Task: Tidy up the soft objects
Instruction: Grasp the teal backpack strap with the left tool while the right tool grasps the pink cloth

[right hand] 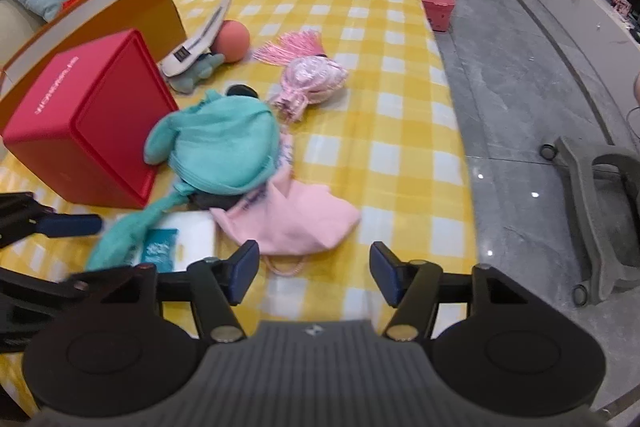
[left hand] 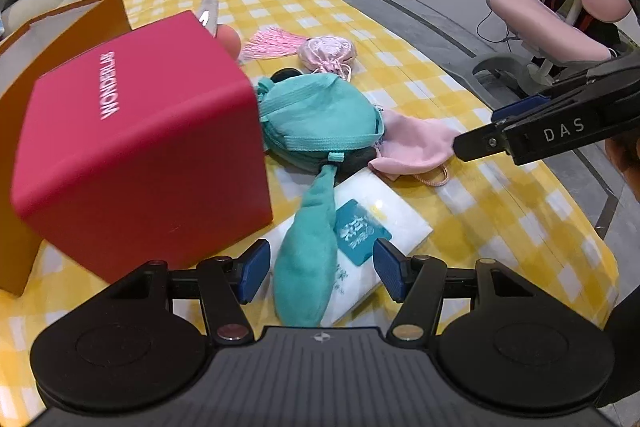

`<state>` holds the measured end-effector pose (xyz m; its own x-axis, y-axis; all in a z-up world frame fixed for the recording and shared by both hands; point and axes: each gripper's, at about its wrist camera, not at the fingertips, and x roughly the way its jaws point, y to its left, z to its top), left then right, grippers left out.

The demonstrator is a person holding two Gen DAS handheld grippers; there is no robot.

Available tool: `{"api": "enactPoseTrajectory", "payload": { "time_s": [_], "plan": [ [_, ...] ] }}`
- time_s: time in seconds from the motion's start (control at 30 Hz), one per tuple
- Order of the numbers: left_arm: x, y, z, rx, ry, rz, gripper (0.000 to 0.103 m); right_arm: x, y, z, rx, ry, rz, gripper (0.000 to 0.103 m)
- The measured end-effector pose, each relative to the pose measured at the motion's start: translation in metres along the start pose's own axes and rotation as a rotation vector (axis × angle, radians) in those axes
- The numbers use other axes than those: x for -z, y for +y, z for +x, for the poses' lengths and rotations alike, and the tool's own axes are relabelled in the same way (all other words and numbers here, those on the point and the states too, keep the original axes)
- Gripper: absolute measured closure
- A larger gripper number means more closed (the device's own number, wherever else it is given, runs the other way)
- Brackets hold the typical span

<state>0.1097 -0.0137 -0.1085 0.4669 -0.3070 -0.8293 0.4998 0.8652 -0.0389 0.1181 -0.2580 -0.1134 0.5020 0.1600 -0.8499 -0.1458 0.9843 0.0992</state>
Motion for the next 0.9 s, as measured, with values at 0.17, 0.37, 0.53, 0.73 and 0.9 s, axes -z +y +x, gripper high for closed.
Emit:
{"api": "enactPoseTrajectory", "payload": {
  "time_s": [0.17, 0.37, 0.53, 0.73, 0.9],
  "plan": [
    [-0.001, 0.000, 0.013, 0.007, 0.020, 0.002, 0.052, -0.007, 0.011, 0.014, -0.016, 0.015, -0.030, 0.042],
    [0.000, 0.010, 0.006, 0.030, 0.021, -0.030, 0.091, -0.012, 0.019, 0.032, -0.019, 0.041, -0.078, 0.057],
    [-0.003, 0.016, -0.008, 0.061, 0.007, -0.047, 0.096, -0.010, 0.022, 0.043, 0.018, 0.101, -0.128, 0.101],
    [-0.008, 0.022, -0.041, 0.085, -0.046, -0.075, 0.097, -0.013, 0.006, 0.030, 0.023, 0.077, -0.061, 0.103],
    [-0.014, 0.022, -0.071, 0.096, -0.102, -0.083, 0.097, -0.008, -0.003, 0.023, 0.026, 0.077, -0.028, 0.103]
  ]
}}
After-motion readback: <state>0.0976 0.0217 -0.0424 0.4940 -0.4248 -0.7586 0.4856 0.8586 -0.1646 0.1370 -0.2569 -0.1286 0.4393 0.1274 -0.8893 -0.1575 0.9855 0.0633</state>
